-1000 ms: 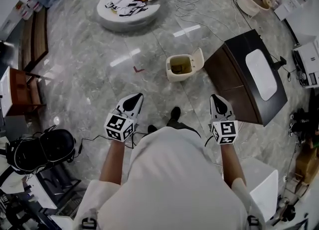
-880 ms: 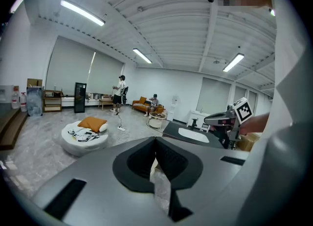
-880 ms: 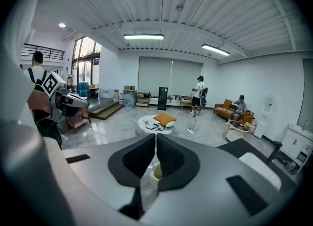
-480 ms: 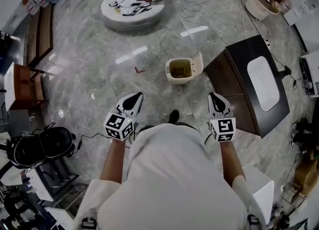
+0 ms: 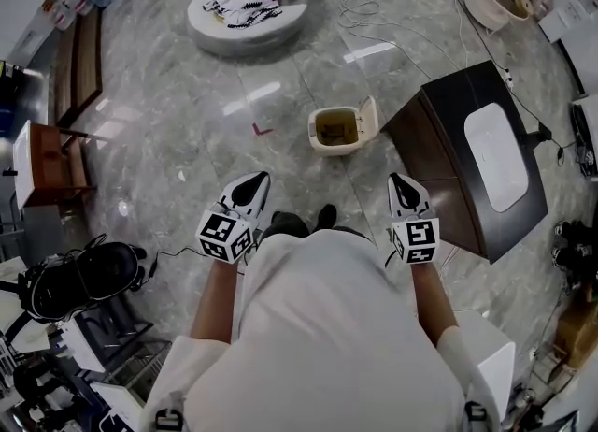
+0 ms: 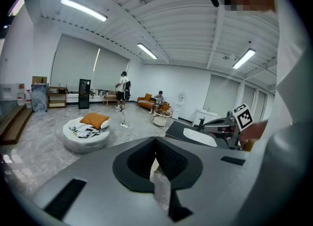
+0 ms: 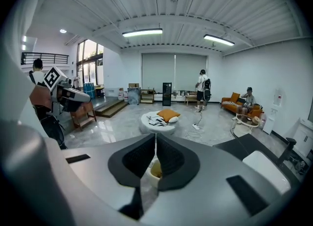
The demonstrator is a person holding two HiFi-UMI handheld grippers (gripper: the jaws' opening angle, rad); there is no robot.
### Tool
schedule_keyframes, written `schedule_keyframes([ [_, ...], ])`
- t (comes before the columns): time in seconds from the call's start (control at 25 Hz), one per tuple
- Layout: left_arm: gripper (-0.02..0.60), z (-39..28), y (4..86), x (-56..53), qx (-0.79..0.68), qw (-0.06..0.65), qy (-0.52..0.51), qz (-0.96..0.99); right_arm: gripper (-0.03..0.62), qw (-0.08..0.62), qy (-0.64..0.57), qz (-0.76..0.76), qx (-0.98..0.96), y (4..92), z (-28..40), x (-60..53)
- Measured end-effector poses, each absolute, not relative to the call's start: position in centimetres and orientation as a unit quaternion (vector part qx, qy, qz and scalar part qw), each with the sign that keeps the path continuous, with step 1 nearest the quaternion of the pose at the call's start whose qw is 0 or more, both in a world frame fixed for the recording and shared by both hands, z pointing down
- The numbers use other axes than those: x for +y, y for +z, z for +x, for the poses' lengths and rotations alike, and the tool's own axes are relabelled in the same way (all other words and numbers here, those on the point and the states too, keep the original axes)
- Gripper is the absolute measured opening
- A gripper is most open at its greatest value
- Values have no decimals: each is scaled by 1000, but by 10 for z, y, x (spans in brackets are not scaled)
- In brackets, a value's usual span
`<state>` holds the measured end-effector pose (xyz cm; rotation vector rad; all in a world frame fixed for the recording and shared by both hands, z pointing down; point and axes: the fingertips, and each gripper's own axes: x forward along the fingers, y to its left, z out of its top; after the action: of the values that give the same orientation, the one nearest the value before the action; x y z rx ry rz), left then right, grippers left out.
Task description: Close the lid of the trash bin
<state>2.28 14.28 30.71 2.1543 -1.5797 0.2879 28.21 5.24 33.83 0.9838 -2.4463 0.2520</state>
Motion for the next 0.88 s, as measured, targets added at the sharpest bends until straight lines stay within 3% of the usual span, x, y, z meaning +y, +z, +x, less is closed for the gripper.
schedule_keyframes([
  [0.88, 17, -27, 339, 52, -520, 235, 121, 812, 34, 292, 116, 379, -871, 361, 238, 6],
])
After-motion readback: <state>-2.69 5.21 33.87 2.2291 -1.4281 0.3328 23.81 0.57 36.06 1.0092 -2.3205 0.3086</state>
